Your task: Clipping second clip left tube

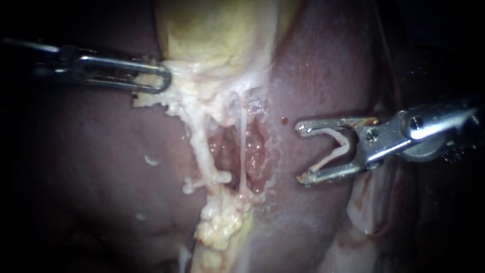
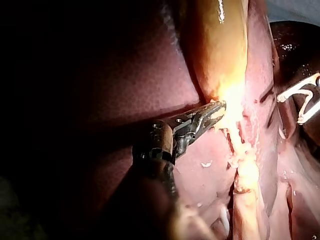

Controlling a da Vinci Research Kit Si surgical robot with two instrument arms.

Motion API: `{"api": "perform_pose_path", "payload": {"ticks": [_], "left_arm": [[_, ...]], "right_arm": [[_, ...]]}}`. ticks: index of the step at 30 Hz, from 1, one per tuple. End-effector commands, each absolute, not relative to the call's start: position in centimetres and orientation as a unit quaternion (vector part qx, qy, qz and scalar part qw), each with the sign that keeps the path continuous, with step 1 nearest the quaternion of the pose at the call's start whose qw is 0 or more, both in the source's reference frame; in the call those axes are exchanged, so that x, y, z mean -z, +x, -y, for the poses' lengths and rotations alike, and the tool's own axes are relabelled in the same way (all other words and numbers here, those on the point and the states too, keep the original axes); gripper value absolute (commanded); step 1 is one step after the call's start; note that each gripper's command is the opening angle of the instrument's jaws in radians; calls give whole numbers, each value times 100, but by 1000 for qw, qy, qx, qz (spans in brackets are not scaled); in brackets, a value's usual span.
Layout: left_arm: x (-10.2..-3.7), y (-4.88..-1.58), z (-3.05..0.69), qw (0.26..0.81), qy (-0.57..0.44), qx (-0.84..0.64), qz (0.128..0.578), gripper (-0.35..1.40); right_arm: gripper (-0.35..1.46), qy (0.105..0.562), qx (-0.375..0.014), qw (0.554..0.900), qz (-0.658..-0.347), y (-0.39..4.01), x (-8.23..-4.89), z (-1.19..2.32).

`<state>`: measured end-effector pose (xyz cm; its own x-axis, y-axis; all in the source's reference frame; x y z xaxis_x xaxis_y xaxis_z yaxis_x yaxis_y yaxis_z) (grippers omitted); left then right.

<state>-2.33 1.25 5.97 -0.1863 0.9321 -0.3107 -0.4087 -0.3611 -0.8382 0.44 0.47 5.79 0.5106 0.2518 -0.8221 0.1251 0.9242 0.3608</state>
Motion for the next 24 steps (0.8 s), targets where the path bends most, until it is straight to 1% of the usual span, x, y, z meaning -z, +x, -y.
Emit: {"api": "perform_pose_path", "payload": {"ticks": [1, 9, 14, 19, 24], "left_arm": [[-596, -232, -126, 473, -428, -706, 306, -35], [-595, -233, -124, 474, -428, -706, 305, -35], [-594, -232, -123, 474, -428, -706, 305, -35], [-594, -233, -123, 474, -428, -706, 305, -35], [-593, -233, -122, 474, -428, -706, 305, -35]], "right_arm": [[50, 192, -37, 847, -494, 45, -579, -47], [50, 201, -32, 843, -497, 54, -577, -46], [50, 208, -27, 840, -500, 68, -580, -44], [50, 234, -45, 834, -497, 90, -594, -31], [48, 267, -71, 815, -509, 117, -615, -18]]}}
